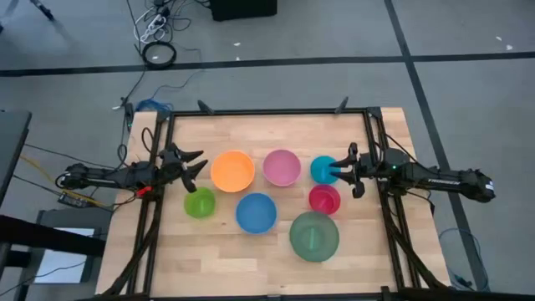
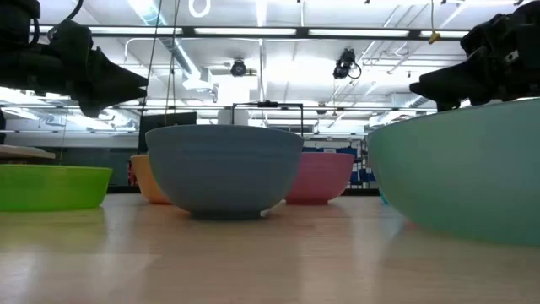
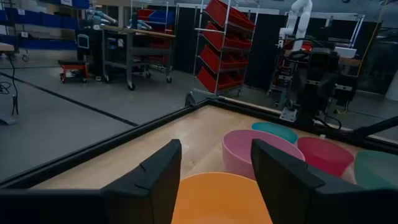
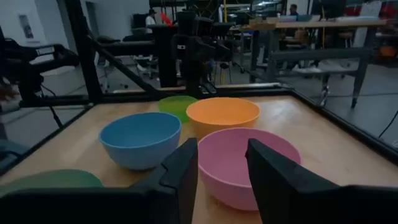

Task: Nest bowls inside each other
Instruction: Stack the orange bowl on top of the dark green bowl

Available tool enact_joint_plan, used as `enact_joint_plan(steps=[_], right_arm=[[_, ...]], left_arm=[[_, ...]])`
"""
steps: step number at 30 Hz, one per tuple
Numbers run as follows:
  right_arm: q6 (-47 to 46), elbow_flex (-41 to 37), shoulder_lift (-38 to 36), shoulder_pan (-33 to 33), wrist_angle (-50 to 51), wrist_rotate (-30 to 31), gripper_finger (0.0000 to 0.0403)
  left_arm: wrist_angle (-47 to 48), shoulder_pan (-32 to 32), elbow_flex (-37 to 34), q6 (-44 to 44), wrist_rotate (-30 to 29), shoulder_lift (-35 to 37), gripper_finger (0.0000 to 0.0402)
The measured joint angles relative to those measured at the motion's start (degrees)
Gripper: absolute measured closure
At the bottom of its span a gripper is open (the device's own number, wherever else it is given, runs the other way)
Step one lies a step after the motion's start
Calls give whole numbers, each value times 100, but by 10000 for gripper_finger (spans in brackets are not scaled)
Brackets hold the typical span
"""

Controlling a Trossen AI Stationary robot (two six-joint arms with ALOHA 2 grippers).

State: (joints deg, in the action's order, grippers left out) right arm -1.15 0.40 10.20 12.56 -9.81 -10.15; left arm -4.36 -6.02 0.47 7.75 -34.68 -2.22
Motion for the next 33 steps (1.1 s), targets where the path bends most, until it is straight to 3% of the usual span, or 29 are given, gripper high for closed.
enact_joint_plan(steps=[9, 12, 16, 19, 22, 26, 29, 33], right_arm=[[-364, 118, 2, 37, -813, 170, 275], [-617, 273, 23, 24, -850, 46, 275], [-781, 751, 436, -59, -426, -195, 275], [-977, 1663, 1126, -78, 570, -103, 275], [-974, 2857, 2200, -93, 1653, -45, 275], [-1375, 4531, 3757, 60, 2732, 586, 275], [-1390, 5394, 4720, 195, 3148, 640, 275], [-1257, 6114, 5694, 206, 2717, 594, 275]], left_arm=[[-86, -1, -1, 25, -1, 0, 198], [-568, -1, -2, 509, 20, -3, 198], [-372, -2, 330, 11, 817, -129, 198], [530, -3, 1099, -266, 881, -551, 198], [1655, 2, 2036, -305, 115, -1291, 198], [2606, 2, 3063, -659, -1174, -2380, 198], [2558, 2, 3500, -1010, -1464, -2941, 198], [1651, 2, 3712, -1060, -1471, -3452, 198]])
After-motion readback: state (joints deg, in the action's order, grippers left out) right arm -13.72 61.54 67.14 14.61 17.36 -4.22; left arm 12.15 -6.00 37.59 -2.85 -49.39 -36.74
